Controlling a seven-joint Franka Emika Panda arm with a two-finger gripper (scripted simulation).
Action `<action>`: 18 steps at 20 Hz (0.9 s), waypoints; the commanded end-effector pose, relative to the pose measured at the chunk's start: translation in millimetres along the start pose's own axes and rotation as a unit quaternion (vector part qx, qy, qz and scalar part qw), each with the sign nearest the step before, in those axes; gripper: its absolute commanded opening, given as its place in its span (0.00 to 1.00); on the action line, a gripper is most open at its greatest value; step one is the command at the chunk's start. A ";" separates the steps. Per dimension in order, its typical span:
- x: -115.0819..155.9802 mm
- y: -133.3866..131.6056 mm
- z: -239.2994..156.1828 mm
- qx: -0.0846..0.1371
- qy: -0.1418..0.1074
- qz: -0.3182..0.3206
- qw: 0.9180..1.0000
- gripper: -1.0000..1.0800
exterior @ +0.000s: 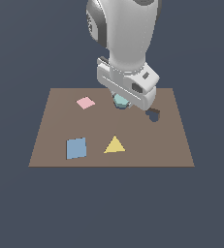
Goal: Insert a designated object into the corresponding slot on a board.
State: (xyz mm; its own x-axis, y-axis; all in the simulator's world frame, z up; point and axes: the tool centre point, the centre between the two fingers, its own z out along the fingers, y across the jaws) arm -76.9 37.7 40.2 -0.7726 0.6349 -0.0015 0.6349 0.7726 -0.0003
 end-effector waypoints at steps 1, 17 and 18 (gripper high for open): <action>-1.2 -0.9 -0.2 0.000 0.000 -0.007 1.000 0.00; -1.7 -1.2 9.9 0.000 0.000 -0.009 1.000 0.96; -1.7 -1.2 9.9 0.000 0.000 -0.009 1.000 0.96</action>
State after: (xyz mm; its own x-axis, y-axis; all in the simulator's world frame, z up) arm -76.4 35.8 30.3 -0.7840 0.6207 -0.0011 0.6207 0.7840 -0.0006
